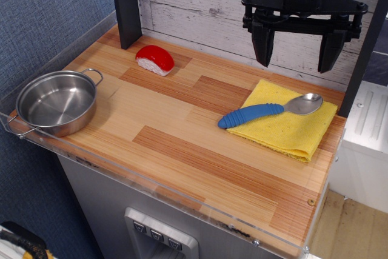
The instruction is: Put the sushi in the pot
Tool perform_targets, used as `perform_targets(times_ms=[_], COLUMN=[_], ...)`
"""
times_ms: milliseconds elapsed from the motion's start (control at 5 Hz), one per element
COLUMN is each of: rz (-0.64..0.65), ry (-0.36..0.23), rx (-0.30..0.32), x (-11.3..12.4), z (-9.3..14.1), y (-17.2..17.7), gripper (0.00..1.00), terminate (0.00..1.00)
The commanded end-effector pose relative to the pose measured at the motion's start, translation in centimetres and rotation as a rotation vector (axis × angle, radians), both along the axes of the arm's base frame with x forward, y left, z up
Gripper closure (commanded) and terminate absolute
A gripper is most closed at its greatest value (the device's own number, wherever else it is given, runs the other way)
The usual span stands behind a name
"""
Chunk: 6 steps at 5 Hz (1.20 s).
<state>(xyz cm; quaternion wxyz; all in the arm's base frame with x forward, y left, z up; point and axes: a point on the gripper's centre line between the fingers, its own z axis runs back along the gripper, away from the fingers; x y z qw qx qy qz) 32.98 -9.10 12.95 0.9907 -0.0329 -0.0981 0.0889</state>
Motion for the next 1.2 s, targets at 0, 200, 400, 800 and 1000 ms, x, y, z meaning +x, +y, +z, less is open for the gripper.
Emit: perform_targets(times_ms=[0, 200, 400, 800, 1000], rz=[0.0, 0.25, 0.5, 0.888, 1.04], ry=[0.0, 0.02, 0.035, -0.038, -0.077], rx=[0.0, 0.032, 0.053, 0.079, 0.053], x=[0.0, 0.0, -0.2, -0.1, 0.5], z=[0.0, -0.1, -0.7, -1.6, -2.1], y=[0.0, 2.9, 5.8, 12.2, 15.9], gripper=[0.0, 0.0, 0.0, 0.0, 0.0], terminate=[0.0, 0.0, 0.0, 0.0, 0.0])
